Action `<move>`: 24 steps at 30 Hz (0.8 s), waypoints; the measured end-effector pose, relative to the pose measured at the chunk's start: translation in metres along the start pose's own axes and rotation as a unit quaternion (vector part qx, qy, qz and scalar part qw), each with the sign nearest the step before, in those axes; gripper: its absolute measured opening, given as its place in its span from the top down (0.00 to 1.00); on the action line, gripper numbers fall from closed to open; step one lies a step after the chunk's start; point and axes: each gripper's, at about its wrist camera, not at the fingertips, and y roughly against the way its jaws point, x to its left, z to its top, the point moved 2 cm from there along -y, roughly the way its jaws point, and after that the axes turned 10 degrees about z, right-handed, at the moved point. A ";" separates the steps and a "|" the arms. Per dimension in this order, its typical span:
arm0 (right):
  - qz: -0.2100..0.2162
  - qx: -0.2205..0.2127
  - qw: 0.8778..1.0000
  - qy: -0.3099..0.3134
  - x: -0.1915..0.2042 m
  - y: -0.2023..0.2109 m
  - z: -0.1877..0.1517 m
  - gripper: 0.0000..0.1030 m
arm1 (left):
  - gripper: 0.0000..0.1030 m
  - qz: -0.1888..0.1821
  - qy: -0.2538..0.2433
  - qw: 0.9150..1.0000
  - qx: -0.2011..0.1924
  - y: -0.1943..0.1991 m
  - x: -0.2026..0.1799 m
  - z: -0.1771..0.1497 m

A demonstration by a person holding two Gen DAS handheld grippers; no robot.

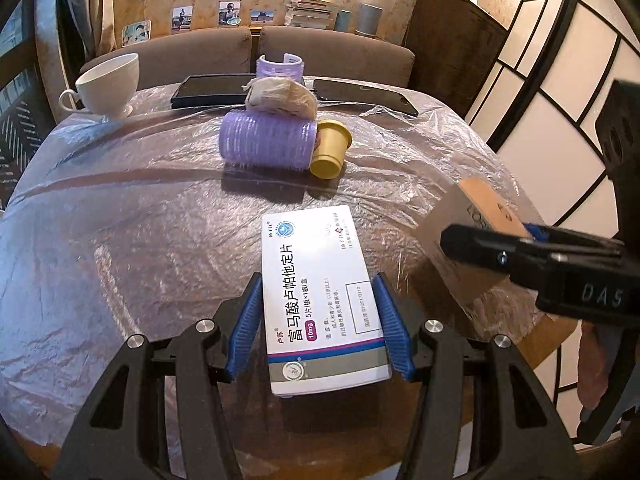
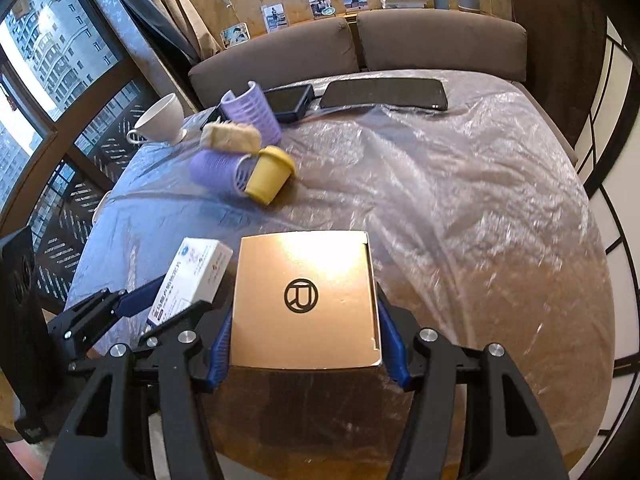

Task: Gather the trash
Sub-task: 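Lift the medicine box and tan box off the table toward the bin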

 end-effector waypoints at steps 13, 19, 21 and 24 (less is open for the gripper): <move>0.014 0.009 1.000 -0.004 0.016 0.012 -0.031 0.43 | 0.46 -0.014 -0.008 1.000 -0.001 0.026 0.015 -0.021; 0.019 0.016 1.000 -0.001 0.026 0.018 -0.046 0.43 | 0.46 -0.016 -0.015 1.000 0.002 0.037 0.022 -0.035; 0.022 0.017 1.000 0.001 0.029 0.020 -0.051 0.43 | 0.46 -0.017 -0.016 1.000 0.004 0.040 0.025 -0.039; 0.023 0.018 1.000 0.001 0.032 0.022 -0.057 0.43 | 0.46 -0.016 -0.016 1.000 0.005 0.044 0.029 -0.043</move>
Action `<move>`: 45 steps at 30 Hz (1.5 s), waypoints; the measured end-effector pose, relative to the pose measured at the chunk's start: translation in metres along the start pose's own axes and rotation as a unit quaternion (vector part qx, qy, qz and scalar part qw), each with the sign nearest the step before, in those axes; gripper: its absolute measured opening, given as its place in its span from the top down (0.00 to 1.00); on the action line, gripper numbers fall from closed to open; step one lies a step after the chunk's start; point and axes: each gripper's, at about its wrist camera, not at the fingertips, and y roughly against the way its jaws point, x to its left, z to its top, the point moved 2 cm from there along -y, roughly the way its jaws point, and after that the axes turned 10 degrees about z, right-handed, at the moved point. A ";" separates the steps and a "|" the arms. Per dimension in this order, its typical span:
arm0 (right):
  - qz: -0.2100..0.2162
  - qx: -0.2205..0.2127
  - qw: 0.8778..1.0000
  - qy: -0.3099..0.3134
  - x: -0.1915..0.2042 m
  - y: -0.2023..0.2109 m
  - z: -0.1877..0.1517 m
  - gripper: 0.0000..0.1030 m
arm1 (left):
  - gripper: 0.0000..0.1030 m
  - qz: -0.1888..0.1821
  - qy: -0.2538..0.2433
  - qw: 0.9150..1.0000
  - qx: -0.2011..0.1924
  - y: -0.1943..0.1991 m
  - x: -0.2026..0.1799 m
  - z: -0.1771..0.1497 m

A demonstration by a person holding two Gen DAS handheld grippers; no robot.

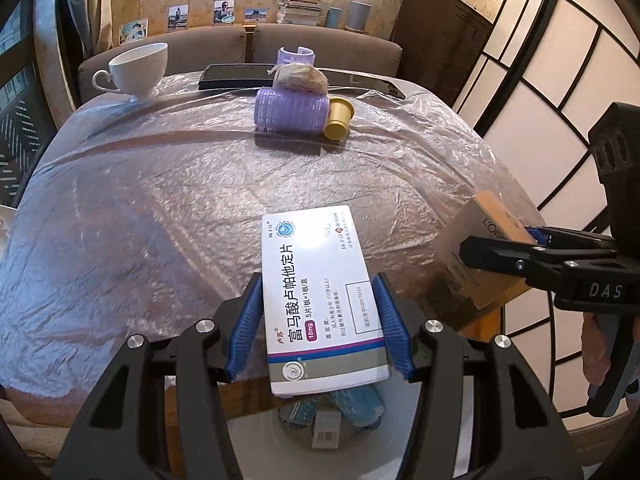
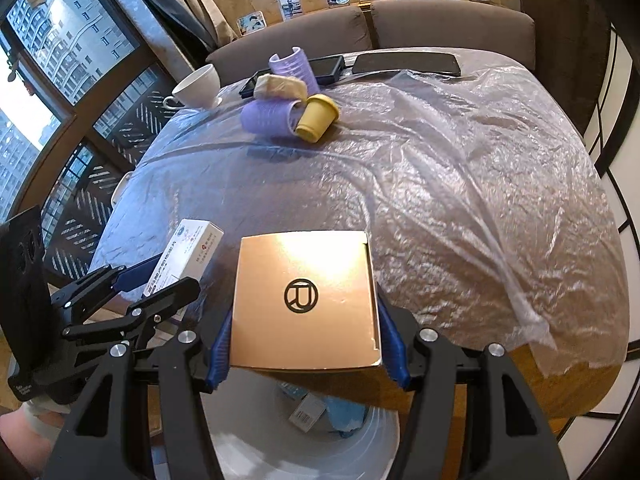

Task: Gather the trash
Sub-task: 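Lift the medicine box and tan box off the table toward the bin, then lower the medicine box with the left tool while the right tool lowers the tan box into the bin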

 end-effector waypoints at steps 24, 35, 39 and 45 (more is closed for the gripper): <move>0.016 0.032 0.999 0.016 0.024 0.015 -0.045 0.43 | 0.46 -0.014 -0.026 1.000 0.008 0.028 -0.005 -0.035; 0.019 0.047 0.999 0.018 0.028 0.017 -0.063 0.43 | 0.46 -0.026 -0.040 0.999 0.015 0.037 -0.013 -0.050; 0.021 0.052 0.998 0.019 0.030 0.016 -0.068 0.43 | 0.46 -0.028 -0.041 0.999 0.018 0.041 -0.013 -0.056; 0.033 0.064 0.997 0.018 0.034 0.014 -0.075 0.43 | 0.46 -0.030 -0.044 0.998 0.023 0.045 -0.013 -0.067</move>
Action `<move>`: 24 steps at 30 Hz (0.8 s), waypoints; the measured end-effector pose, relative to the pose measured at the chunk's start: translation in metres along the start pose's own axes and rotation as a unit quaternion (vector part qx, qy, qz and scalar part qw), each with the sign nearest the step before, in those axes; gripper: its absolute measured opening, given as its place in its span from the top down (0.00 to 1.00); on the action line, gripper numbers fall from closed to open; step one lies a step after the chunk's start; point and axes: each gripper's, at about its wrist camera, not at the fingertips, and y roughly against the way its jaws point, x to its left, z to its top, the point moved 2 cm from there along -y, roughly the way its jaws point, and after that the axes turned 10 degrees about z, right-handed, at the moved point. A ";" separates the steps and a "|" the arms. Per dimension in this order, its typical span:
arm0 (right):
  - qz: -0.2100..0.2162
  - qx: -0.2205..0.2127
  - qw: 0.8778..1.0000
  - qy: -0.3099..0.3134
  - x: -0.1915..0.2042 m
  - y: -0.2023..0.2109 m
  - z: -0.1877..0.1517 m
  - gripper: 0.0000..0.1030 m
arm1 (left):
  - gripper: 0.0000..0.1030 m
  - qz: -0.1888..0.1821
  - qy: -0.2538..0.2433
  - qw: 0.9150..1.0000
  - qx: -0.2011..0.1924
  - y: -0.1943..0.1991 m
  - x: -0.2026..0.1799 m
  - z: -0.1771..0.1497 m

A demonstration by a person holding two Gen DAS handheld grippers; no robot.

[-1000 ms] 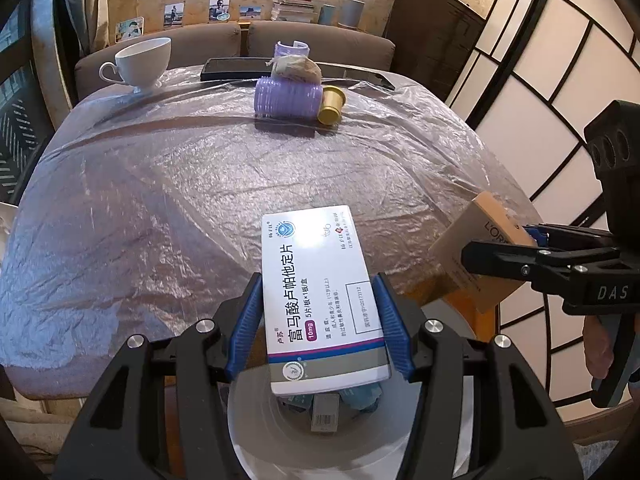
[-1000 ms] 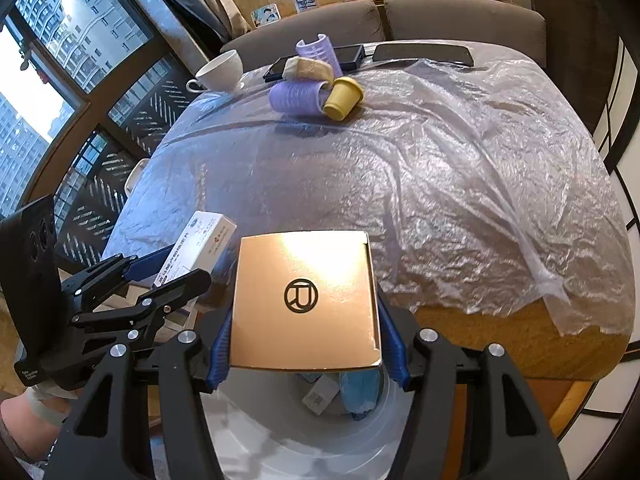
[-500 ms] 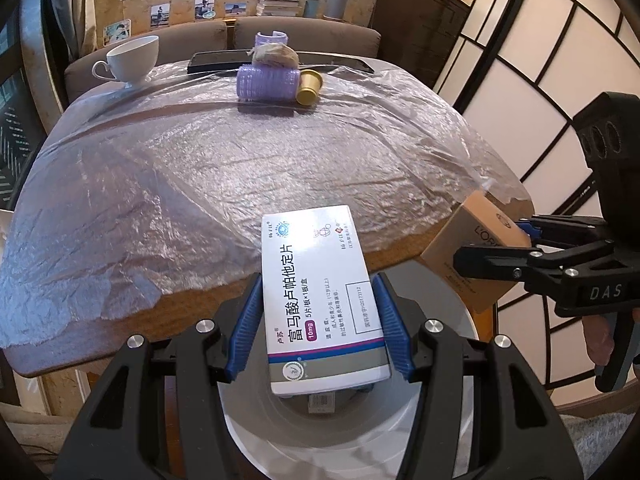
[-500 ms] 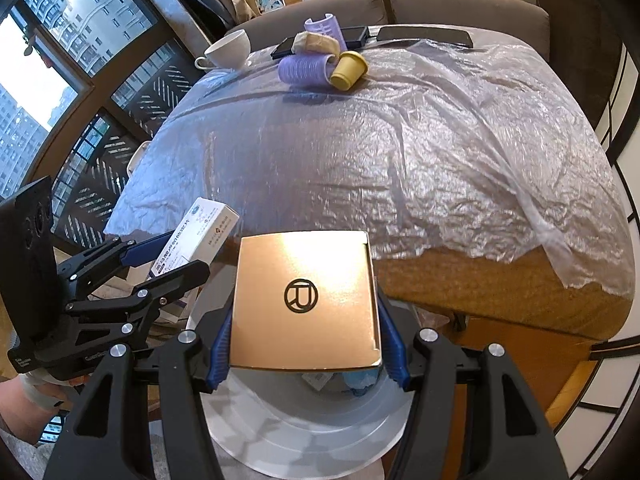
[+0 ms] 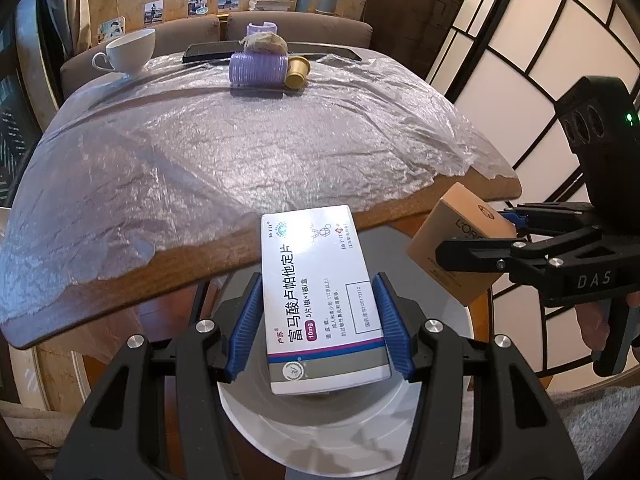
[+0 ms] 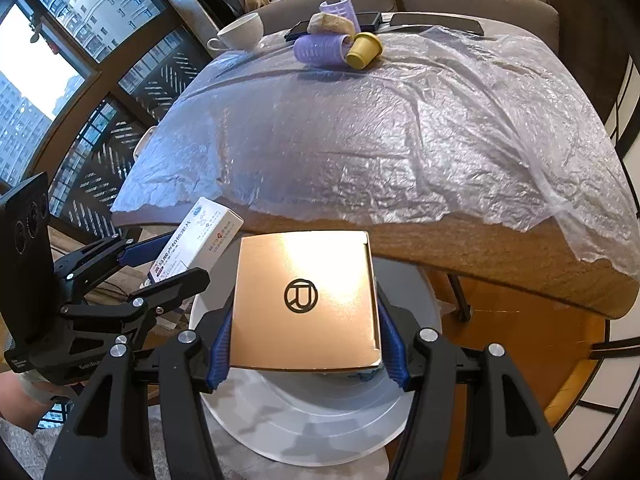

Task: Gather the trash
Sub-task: 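Lower the medicine box with the left tool while the right tool lowers the tan box into the bin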

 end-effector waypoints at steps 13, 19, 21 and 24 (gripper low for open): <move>0.004 0.035 0.999 0.003 0.001 -0.013 -0.015 0.43 | 0.46 -0.005 -0.030 0.999 0.020 -0.005 -0.007 -0.016; -0.008 0.045 0.999 0.007 -0.003 -0.022 -0.022 0.43 | 0.46 0.003 -0.034 0.999 0.029 -0.012 -0.008 -0.018; -0.012 0.048 0.999 0.009 -0.003 -0.025 -0.024 0.43 | 0.46 0.006 -0.036 0.999 0.032 -0.015 -0.008 -0.020; -0.015 0.053 0.998 0.011 -0.005 -0.030 -0.028 0.43 | 0.46 0.011 -0.036 0.999 0.039 -0.020 -0.007 -0.023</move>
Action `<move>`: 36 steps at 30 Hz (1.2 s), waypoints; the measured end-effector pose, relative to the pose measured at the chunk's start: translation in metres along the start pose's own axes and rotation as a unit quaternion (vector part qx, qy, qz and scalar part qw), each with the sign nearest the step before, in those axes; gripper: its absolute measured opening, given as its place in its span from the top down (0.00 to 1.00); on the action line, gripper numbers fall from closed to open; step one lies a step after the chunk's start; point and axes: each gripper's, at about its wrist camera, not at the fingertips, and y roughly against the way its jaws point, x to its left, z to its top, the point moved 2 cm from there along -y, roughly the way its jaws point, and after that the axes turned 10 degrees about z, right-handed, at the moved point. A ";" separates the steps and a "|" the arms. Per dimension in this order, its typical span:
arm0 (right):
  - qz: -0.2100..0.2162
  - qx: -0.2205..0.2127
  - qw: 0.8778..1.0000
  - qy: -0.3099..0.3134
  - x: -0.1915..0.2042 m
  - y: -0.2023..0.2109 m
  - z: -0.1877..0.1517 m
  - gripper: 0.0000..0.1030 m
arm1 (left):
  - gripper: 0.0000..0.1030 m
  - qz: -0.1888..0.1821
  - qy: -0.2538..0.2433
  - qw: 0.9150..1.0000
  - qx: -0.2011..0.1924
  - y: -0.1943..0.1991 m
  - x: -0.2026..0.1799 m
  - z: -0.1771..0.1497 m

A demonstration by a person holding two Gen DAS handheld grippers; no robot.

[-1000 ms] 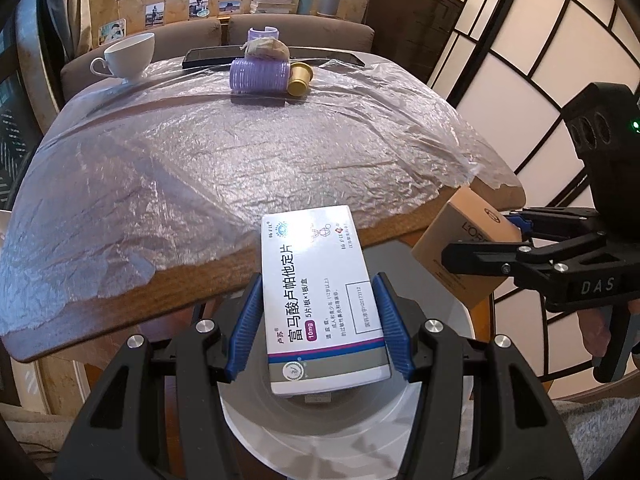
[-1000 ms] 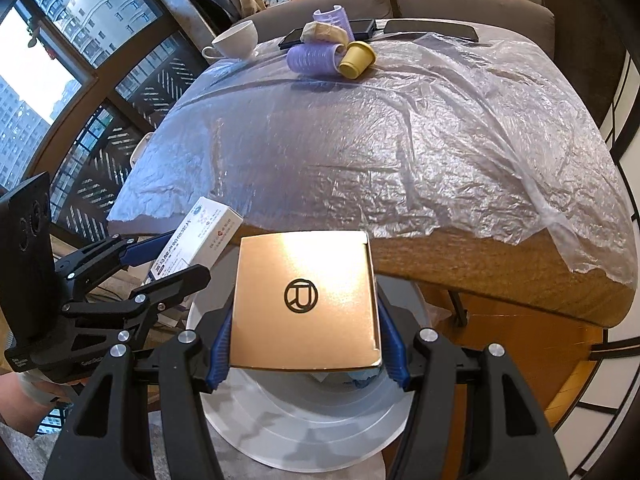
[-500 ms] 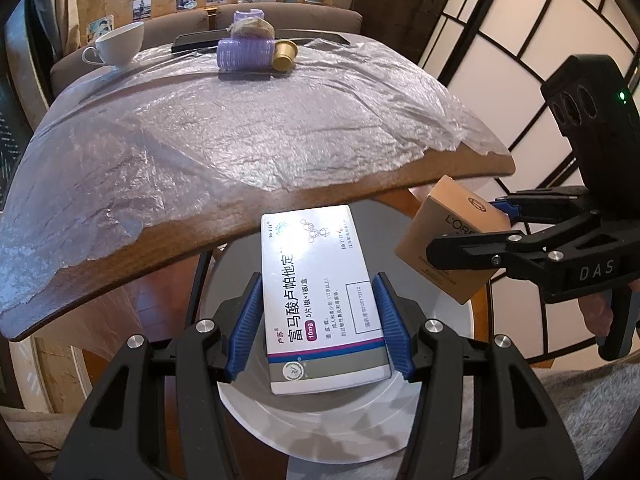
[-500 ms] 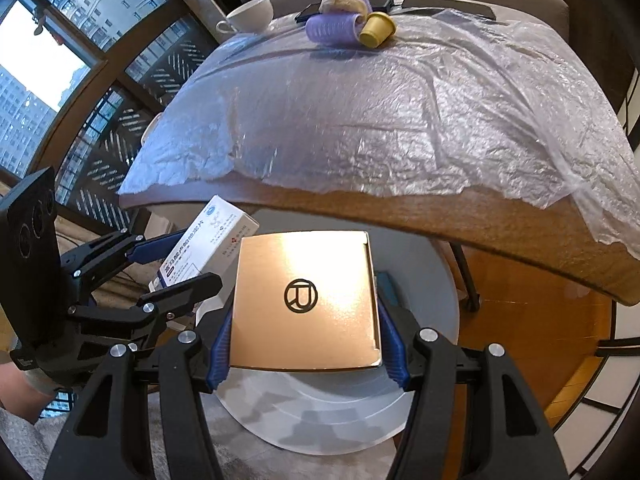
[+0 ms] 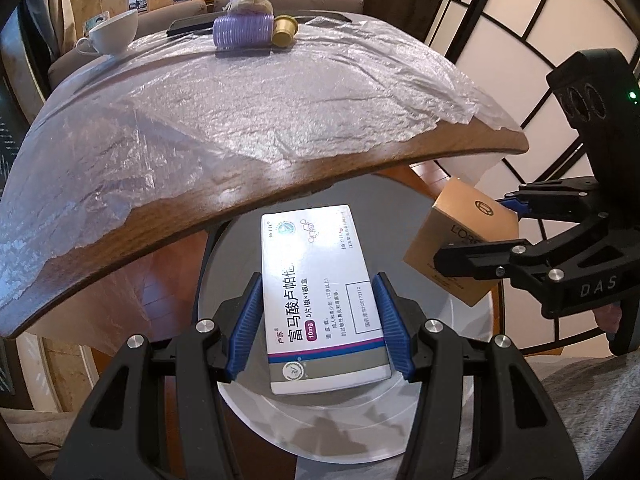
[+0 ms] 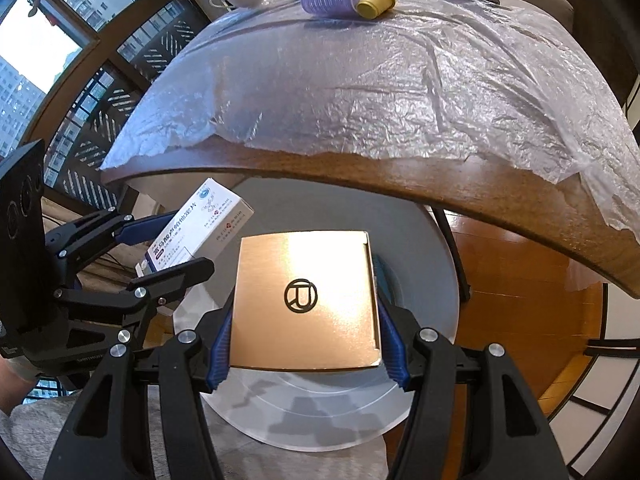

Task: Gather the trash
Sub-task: 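Lower the medicine box with the left tool while the right tool lowers the tan box into the bin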

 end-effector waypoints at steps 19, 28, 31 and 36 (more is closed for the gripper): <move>-0.011 0.029 0.999 0.005 -0.010 -0.033 -0.001 0.43 | 0.46 0.014 -0.011 0.999 0.031 -0.028 0.001 -0.010; -0.017 0.044 0.999 -0.001 -0.014 -0.049 -0.002 0.43 | 0.46 0.023 -0.018 0.999 0.042 -0.040 -0.001 -0.011; -0.019 0.050 0.999 -0.002 -0.011 -0.055 -0.001 0.43 | 0.46 0.025 -0.018 0.998 0.047 -0.046 0.002 -0.013; -0.022 0.057 0.998 -0.002 -0.013 -0.061 -0.004 0.43 | 0.46 0.027 -0.020 0.998 0.053 -0.055 0.003 -0.017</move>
